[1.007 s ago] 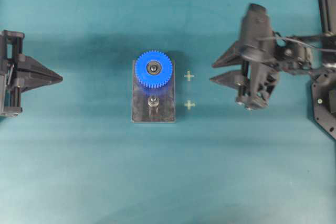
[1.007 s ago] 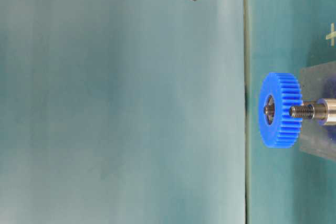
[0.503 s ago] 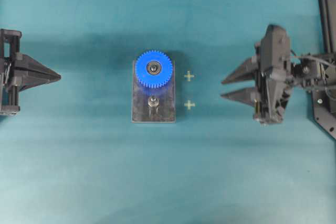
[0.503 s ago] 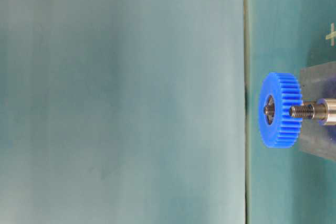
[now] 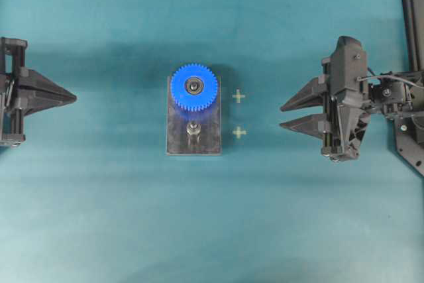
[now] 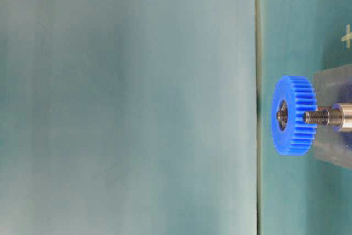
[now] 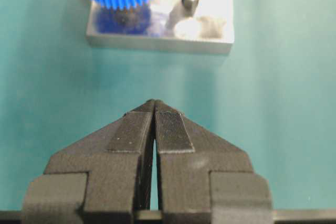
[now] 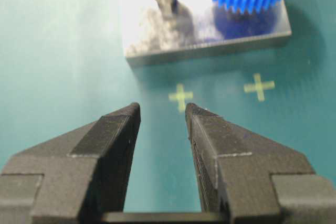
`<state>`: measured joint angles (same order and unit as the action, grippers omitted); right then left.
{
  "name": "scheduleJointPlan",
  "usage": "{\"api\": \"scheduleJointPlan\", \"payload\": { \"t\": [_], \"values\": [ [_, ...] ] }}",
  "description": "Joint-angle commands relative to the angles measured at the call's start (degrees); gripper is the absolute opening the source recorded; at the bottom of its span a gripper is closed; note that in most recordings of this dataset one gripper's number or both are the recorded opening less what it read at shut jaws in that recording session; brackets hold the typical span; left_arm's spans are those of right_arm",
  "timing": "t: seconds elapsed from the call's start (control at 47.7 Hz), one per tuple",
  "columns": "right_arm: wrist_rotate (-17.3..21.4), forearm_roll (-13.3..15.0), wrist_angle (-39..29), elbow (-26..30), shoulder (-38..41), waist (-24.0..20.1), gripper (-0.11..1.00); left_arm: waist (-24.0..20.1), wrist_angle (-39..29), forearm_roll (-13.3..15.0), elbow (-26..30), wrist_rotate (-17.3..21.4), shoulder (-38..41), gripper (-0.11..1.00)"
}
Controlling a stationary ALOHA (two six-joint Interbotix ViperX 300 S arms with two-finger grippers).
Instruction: Fit the large gear onto the shaft.
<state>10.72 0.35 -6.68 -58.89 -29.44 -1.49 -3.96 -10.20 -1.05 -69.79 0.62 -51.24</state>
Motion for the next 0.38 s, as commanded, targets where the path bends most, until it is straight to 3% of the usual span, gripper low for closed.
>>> {"api": "scheduleJointPlan", "payload": {
  "t": [0.0,0.356],
  "values": [
    [0.0,-0.1,0.8,0.5,-0.3,-0.2,0.44,-0.2,0.5,-0.1,0.6,-0.2,0.4,0.0],
    [0.0,-0.1,1.3,0.6,-0.3,-0.2,0.44,-0.2,0.5,-0.1,0.5,-0.1,0.4,0.0]
  ]
}}
